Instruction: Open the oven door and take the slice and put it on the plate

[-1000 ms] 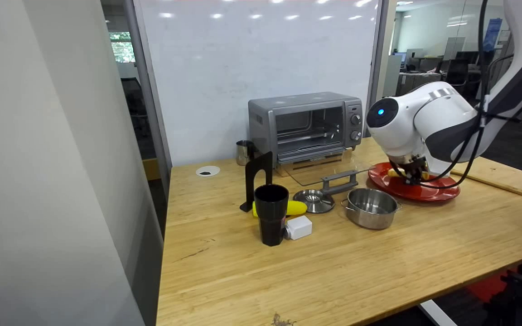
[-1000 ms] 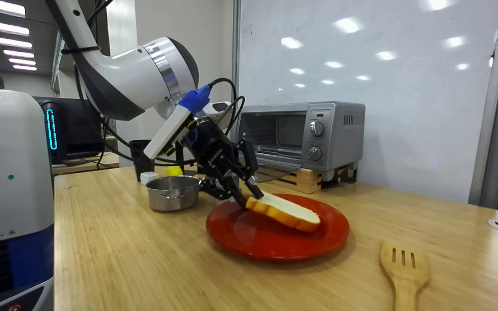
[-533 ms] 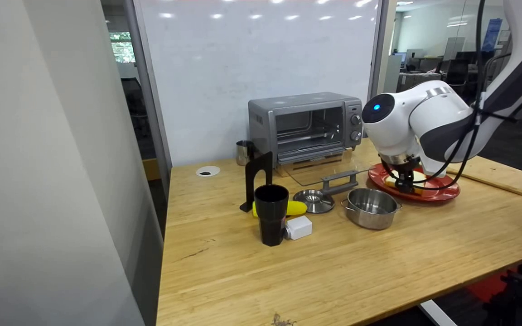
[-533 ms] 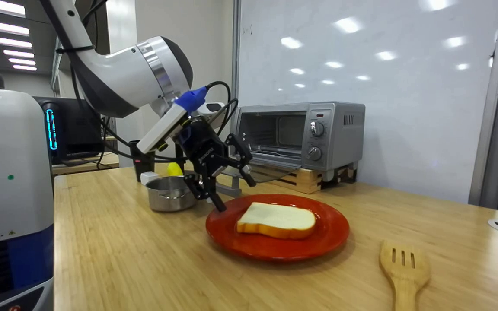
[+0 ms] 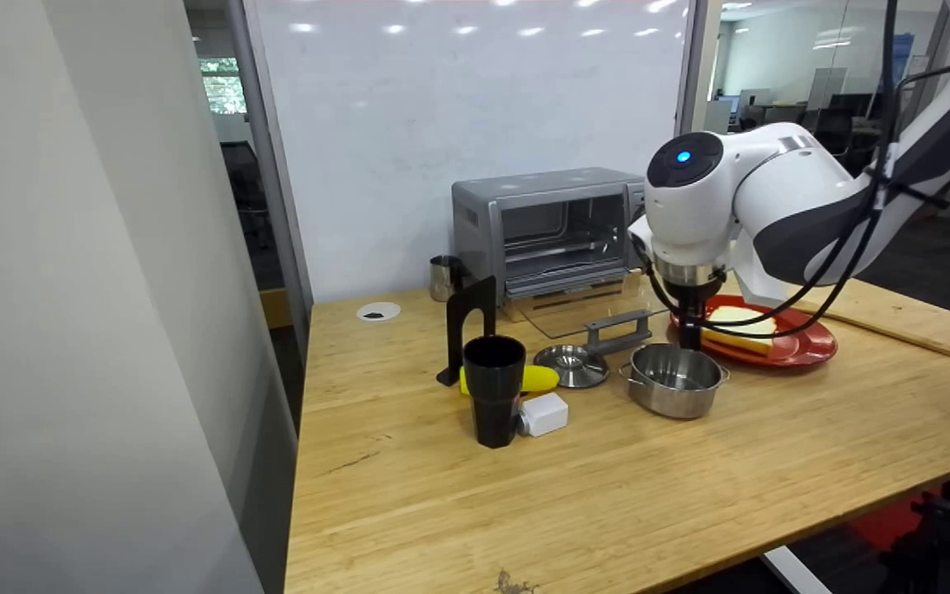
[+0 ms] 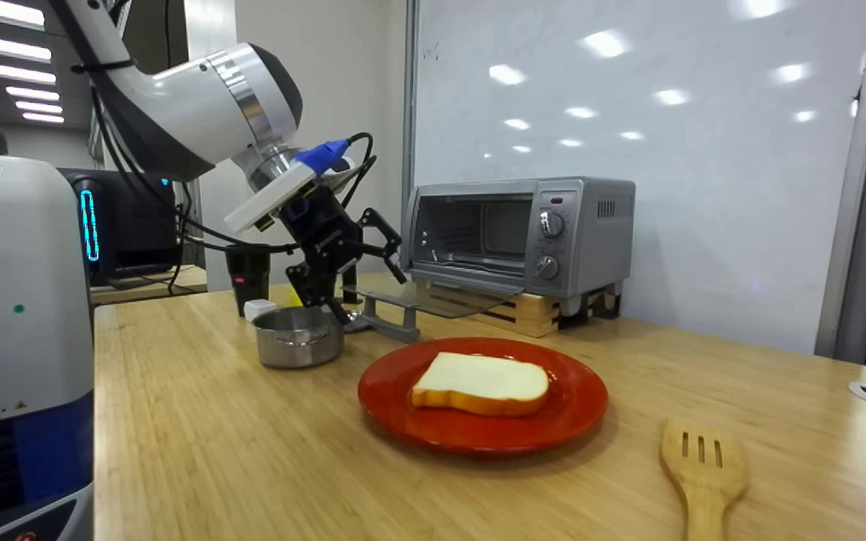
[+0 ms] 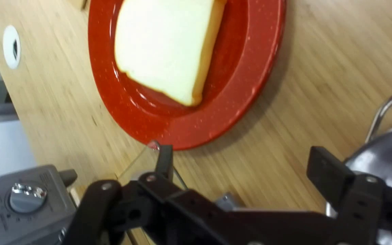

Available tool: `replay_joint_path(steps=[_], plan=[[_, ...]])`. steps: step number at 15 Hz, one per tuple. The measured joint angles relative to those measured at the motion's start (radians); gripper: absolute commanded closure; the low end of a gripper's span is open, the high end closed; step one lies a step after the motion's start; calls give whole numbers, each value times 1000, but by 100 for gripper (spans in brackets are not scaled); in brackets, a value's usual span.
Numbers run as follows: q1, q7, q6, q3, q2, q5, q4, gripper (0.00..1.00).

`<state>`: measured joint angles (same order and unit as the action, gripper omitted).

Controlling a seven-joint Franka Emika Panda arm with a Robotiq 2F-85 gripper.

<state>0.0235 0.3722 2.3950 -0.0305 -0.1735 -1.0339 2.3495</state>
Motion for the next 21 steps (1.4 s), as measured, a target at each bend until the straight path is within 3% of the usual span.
replay_joint_path(steps=[3, 7, 12, 16, 21], plan=[[2, -136, 115, 1, 14, 34, 0, 0], [6, -430, 250, 4, 36, 205, 4, 0], [6, -797, 268, 30, 67, 426, 12, 0], [11, -912, 265, 4, 113, 436, -5, 0], [16, -957, 265, -21, 125, 437, -19, 0]])
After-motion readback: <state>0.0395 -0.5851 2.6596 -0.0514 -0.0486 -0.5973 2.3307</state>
